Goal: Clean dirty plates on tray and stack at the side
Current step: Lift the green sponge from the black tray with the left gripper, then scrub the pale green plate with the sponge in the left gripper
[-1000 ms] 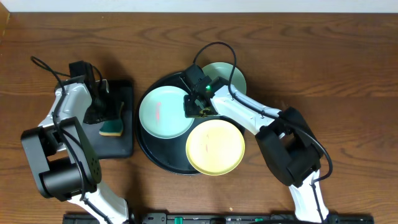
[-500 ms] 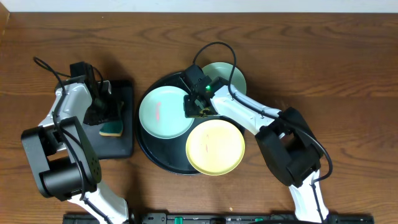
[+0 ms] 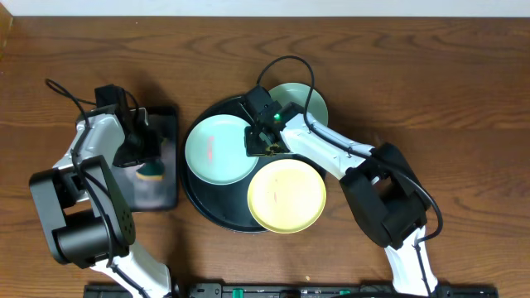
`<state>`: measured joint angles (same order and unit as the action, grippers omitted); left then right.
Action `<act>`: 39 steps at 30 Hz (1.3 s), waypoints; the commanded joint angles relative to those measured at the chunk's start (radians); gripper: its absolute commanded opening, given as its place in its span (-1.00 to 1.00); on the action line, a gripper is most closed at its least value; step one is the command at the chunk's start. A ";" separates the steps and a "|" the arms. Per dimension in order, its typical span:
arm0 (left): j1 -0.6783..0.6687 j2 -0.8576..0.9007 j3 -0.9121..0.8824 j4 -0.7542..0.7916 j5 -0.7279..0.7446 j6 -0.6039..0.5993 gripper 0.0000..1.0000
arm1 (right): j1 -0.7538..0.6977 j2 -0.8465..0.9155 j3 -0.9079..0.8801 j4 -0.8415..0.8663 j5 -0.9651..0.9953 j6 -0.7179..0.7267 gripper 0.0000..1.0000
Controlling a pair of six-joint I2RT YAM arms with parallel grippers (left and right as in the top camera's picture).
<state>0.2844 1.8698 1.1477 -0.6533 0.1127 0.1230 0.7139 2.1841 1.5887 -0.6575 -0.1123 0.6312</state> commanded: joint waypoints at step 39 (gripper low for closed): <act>-0.401 -0.100 -0.001 0.032 0.050 -0.257 -0.84 | 0.010 0.027 0.007 -0.016 0.007 -0.035 -0.98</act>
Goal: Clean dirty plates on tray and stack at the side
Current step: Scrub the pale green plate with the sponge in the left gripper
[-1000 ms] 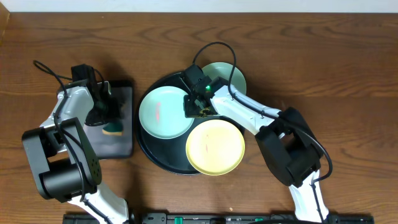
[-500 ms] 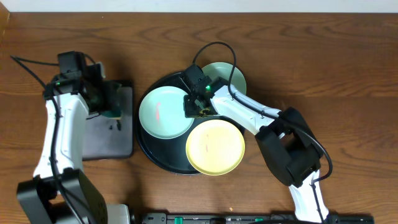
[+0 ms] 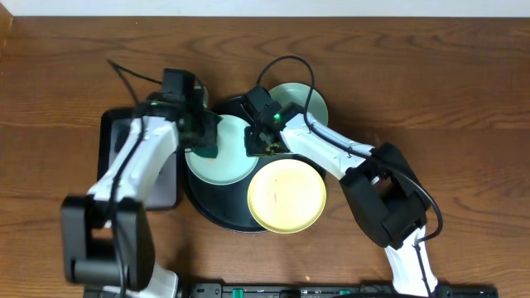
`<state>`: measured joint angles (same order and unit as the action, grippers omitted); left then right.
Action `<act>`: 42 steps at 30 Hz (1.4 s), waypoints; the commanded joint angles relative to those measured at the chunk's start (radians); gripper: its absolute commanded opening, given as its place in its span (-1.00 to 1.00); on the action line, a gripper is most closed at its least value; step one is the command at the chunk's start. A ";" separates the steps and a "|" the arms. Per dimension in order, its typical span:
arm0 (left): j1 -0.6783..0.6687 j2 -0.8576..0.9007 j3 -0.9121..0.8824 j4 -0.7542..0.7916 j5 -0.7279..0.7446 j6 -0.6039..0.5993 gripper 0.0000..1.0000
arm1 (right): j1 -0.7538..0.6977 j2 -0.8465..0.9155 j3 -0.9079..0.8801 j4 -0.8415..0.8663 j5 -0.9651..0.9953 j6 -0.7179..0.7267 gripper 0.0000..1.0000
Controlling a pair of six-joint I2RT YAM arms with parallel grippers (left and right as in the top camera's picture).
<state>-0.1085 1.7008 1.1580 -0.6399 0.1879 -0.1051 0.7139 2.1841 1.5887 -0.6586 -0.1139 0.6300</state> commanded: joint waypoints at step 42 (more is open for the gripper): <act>-0.033 0.193 0.034 -0.040 -0.164 -0.079 -0.85 | 0.013 0.027 0.006 -0.011 0.009 -0.037 -0.97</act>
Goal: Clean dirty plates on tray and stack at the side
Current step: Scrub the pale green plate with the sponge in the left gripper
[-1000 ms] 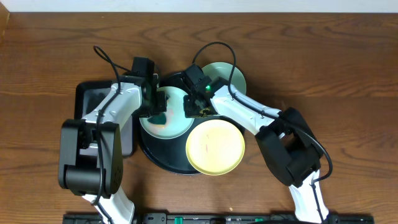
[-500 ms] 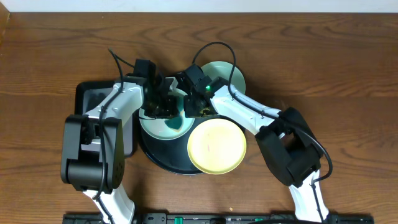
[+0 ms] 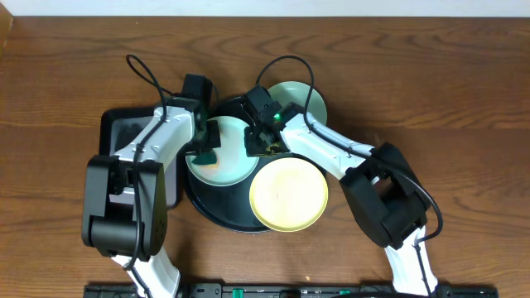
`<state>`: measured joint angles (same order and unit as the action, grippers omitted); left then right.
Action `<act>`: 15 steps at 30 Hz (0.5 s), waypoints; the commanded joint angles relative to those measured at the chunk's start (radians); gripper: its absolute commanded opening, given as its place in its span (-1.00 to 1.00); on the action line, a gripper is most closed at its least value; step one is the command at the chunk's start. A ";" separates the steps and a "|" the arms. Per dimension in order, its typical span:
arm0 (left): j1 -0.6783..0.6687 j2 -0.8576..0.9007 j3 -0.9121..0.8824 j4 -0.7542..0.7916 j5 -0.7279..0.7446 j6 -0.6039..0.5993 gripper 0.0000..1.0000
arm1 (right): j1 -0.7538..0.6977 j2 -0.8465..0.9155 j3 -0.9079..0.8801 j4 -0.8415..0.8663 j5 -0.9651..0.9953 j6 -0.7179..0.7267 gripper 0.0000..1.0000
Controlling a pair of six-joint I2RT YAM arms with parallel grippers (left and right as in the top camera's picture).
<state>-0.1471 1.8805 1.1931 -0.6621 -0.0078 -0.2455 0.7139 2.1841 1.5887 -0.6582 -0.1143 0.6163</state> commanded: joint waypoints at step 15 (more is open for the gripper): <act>0.030 -0.015 0.029 0.074 0.554 0.198 -0.85 | 0.013 0.027 0.006 -0.016 0.005 -0.030 -0.98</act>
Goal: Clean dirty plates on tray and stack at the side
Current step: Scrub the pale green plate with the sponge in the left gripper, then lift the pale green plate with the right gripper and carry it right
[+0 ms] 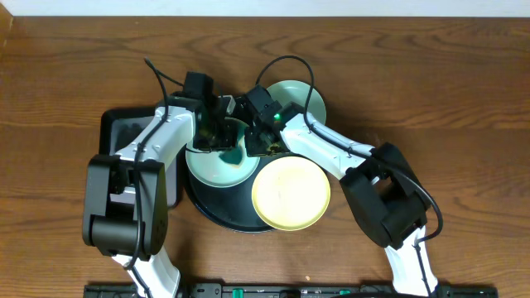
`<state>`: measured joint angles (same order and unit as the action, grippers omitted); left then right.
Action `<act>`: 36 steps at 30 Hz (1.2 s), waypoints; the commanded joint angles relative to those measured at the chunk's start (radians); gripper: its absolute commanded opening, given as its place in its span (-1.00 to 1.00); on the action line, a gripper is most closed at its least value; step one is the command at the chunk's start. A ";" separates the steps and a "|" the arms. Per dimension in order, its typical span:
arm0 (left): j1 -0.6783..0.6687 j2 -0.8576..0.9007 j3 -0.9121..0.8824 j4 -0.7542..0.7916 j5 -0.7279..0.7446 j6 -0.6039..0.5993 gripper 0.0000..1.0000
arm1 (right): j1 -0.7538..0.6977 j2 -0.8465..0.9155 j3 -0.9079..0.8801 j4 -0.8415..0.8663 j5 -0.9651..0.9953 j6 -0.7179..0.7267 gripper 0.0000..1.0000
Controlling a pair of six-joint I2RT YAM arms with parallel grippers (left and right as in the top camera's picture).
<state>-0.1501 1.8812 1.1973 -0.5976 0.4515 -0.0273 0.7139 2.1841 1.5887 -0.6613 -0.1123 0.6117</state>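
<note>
A light teal plate (pixel 210 170) lies on the left half of the round black tray (pixel 215 217). My left gripper (pixel 225 142) is shut on a dark teal sponge (pixel 233 154), which presses on the plate's right part. My right gripper (pixel 255 142) is at that plate's right rim and looks shut on it. A yellow plate (pixel 291 195) rests on the tray's front right, overhanging the edge. Behind my right arm, a pale green plate (pixel 306 98) sits at the tray's back right.
A black rectangular tray (pixel 124 134) stands on the wooden table to the left of the round tray, partly under my left arm. Both arms' cables arch over the back of the round tray.
My left gripper has moved the sponge from the left part of the teal plate to its right part, close to my right gripper. The right arm stays where it was.
At first my left gripper was down on the sponge in the rectangular tray, and the teal plate showed a reddish mark. Then the sponge was at the teal plate's left edge, later on its left part, now on its right. My right gripper stayed at the rim throughout.
</note>
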 commanded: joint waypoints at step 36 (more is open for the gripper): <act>0.262 -0.398 0.106 -0.228 -0.419 -0.143 -0.85 | 0.146 -0.285 0.020 -0.092 0.481 -0.341 -0.98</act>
<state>0.1089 1.4769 1.3083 -0.8268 0.0456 -0.1616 0.8089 1.9411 1.5894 -0.7456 0.1352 0.3069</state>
